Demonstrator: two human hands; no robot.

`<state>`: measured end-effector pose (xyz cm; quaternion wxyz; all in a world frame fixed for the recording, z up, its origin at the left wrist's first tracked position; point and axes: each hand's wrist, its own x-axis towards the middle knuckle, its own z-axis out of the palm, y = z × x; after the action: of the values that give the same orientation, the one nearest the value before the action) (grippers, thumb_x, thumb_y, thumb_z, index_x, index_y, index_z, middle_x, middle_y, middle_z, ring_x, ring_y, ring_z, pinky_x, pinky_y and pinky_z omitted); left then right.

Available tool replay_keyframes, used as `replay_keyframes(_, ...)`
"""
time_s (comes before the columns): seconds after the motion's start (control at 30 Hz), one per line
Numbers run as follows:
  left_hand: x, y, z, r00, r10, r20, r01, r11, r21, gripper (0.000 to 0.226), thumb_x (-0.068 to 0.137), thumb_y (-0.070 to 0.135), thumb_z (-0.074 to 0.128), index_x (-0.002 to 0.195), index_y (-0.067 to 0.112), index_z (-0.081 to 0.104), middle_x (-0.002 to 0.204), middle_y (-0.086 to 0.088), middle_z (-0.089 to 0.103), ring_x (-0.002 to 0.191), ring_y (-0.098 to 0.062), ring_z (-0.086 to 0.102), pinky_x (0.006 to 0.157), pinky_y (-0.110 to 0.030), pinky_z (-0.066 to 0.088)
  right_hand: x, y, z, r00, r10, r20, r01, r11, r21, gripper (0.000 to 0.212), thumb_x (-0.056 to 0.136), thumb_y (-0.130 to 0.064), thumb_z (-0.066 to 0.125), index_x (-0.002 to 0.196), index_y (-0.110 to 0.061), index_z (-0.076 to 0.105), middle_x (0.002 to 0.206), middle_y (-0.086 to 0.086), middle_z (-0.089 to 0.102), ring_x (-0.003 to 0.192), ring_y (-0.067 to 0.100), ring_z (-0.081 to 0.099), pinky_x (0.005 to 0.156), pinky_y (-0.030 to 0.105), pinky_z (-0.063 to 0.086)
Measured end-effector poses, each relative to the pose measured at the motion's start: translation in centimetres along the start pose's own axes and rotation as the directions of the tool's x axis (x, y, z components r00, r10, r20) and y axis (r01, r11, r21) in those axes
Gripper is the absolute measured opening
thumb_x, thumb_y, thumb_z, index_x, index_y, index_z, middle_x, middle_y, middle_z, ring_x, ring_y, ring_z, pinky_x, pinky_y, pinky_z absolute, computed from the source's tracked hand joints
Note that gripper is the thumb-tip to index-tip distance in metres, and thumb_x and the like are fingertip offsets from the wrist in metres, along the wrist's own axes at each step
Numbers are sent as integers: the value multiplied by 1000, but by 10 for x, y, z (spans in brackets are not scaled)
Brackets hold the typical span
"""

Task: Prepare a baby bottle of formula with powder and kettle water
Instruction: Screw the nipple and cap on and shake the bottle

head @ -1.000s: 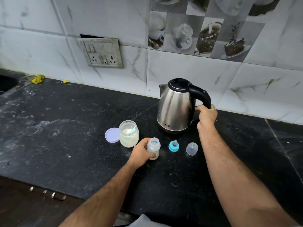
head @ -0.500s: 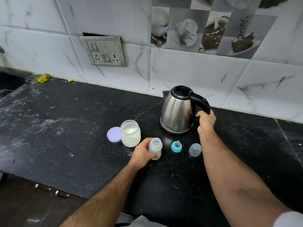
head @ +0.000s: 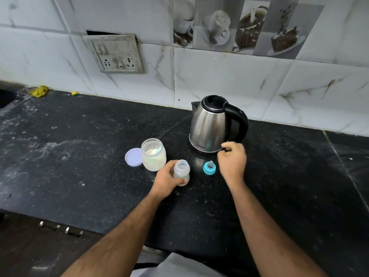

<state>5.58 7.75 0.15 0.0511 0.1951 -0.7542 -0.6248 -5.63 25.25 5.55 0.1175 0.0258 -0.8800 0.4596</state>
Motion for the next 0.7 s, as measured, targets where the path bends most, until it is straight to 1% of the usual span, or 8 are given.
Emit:
replay_keyframes(0.1, -6, 1, 0, 1000, -8, -1, 8, 1000, 0, 59, 68, -9, 81, 111, 27, 60, 105, 11, 68, 89, 8, 63, 81, -10, 48, -18, 18, 18, 927, 118, 355, -16, 961, -277, 38, 86, -13, 67, 123, -11, 61, 123, 11, 56, 106, 29, 62, 89, 33, 46)
replay_keyframes(0.17, -11, 1, 0, 1000, -17, -4, 17, 1000, -3, 59, 69, -10, 80, 112, 25, 60, 103, 14, 68, 86, 13, 63, 80, -8, 47, -21, 20, 26, 888, 168, 427, 10, 923, -384, 50, 86, -21, 71, 131, -10, 51, 128, 11, 49, 109, 31, 60, 89, 38, 48)
replay_keyframes(0.23, -17, 0, 1, 1000, -15, 2, 15, 1000, 3, 58, 69, -8, 81, 112, 26, 61, 103, 14, 69, 85, 14, 62, 80, -7, 47, -22, 19, 35, 882, 165, 442, 47, 902, -430, 54, 84, -29, 75, 128, -9, 50, 127, 10, 47, 106, 31, 61, 87, 40, 50)
replay_keyframes(0.3, -23, -2, 1, 1000, -18, 16, 18, 1000, 5, 58, 69, -6, 81, 112, 26, 61, 104, 14, 69, 86, 14, 62, 80, -7, 47, -21, 17, 42, 883, 164, 439, 84, 867, -492, 47, 85, -29, 75, 122, -9, 52, 125, 11, 47, 104, 33, 63, 85, 42, 51)
replay_keyframes(0.4, -31, -6, 3, 999, -29, 38, 29, 1000, 1, 58, 69, -6, 81, 114, 26, 61, 105, 14, 69, 89, 11, 63, 81, -8, 47, -20, 19, 45, 898, 148, 415, 106, 842, -529, 30, 89, -10, 66, 117, -9, 55, 126, 13, 48, 103, 35, 63, 82, 41, 50)
replay_keyframes(0.5, -35, -8, 5, 998, -26, 55, 26, 1000, 10, 59, 70, -3, 83, 112, 32, 61, 108, 14, 69, 96, 4, 64, 81, -9, 48, -21, 24, 39, 895, 138, 425, 115, 847, -519, 33, 88, -4, 64, 119, -12, 57, 122, 12, 53, 103, 31, 61, 75, 35, 46)
replay_keyframes(0.6, -37, -7, 8, 996, -7, 85, 5, 1000, 27, 60, 70, -2, 83, 107, 38, 60, 108, 15, 69, 97, 2, 64, 76, -7, 48, -21, 21, 30, 903, 93, 420, 118, 886, -449, 34, 86, -8, 63, 120, -13, 59, 119, 10, 59, 106, 29, 60, 74, 29, 40)
replay_keyframes(0.7, -37, -6, 12, 992, 7, 126, -12, 999, 40, 60, 70, -1, 83, 108, 38, 60, 108, 17, 67, 95, 7, 63, 80, -5, 45, -21, 1, 9, 923, 59, 379, 97, 920, -380, 43, 83, -20, 69, 125, -20, 60, 122, 3, 60, 111, 25, 60, 80, 27, 38)
